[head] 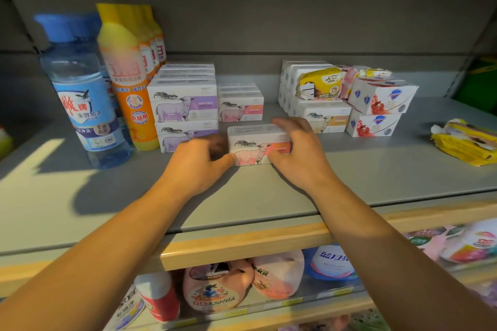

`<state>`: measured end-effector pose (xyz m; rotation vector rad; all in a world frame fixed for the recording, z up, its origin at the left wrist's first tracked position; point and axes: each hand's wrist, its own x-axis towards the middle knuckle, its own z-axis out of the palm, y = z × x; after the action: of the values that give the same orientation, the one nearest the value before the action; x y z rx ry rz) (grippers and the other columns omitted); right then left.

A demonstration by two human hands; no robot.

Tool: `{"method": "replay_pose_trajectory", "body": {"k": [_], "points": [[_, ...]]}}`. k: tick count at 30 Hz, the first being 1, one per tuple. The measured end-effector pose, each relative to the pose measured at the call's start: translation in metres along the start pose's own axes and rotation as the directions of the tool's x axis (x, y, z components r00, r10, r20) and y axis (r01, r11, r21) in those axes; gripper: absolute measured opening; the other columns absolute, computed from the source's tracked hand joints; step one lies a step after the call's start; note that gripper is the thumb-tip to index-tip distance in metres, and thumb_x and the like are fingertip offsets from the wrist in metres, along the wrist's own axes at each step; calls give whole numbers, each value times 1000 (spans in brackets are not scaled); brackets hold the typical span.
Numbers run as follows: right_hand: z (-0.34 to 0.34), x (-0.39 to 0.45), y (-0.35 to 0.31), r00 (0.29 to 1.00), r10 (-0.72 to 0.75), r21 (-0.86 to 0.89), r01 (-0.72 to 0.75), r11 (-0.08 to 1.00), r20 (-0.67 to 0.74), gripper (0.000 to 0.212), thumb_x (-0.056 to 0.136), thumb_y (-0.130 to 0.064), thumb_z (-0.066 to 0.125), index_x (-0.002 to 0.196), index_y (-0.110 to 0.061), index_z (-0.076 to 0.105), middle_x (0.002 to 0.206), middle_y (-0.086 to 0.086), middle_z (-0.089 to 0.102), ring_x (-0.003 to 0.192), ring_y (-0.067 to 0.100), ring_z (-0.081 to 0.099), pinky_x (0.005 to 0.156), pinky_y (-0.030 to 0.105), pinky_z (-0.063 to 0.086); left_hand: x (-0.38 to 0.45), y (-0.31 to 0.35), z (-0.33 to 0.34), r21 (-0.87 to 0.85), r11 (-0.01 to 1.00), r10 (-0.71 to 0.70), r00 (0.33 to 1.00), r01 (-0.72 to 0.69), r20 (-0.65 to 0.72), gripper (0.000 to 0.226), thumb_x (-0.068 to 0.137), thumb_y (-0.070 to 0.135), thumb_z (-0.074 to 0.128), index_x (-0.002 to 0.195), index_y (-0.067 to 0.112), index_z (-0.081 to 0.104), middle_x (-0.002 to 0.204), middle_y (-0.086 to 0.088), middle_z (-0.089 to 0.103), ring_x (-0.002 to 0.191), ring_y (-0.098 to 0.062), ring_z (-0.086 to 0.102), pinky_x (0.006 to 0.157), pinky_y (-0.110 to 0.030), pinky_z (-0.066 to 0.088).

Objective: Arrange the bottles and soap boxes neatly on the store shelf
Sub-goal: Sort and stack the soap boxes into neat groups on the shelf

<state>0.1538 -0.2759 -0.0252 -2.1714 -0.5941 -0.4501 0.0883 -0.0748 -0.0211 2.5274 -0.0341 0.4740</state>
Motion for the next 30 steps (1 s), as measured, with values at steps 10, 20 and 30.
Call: {"method": "replay_pose_trajectory", "body": {"k": [10,20,30], "points": [[1,29,1,981,-183,-240,194,951,68,44,84,-12,72,127,-18,65,124,8,59,119,30,44,100,31,37,-5,-2,-3,213,977,-44,997,28,71,40,86,48,64,122,30,67,123,6,68,117,-24,57,94,-34,50],[35,85,19,969,-232,-431,247,868,88,44,90,-20,65,133,-21,57,125,6,54,118,29,41,97,30,31,-2,-9,1,205,979,3,997,-19,77,40,87,51,61,121,31,68,120,12,69,119,-18,55,93,-37,50],[55,109,23,959,-277,-391,278,877,61,44,86,-12,68,129,-17,61,118,13,53,111,35,45,97,38,39,1,-12,3,194,981,12,998,-23,61,38,85,50,61,118,34,69,120,16,68,119,-19,55,93,-37,52]]}}
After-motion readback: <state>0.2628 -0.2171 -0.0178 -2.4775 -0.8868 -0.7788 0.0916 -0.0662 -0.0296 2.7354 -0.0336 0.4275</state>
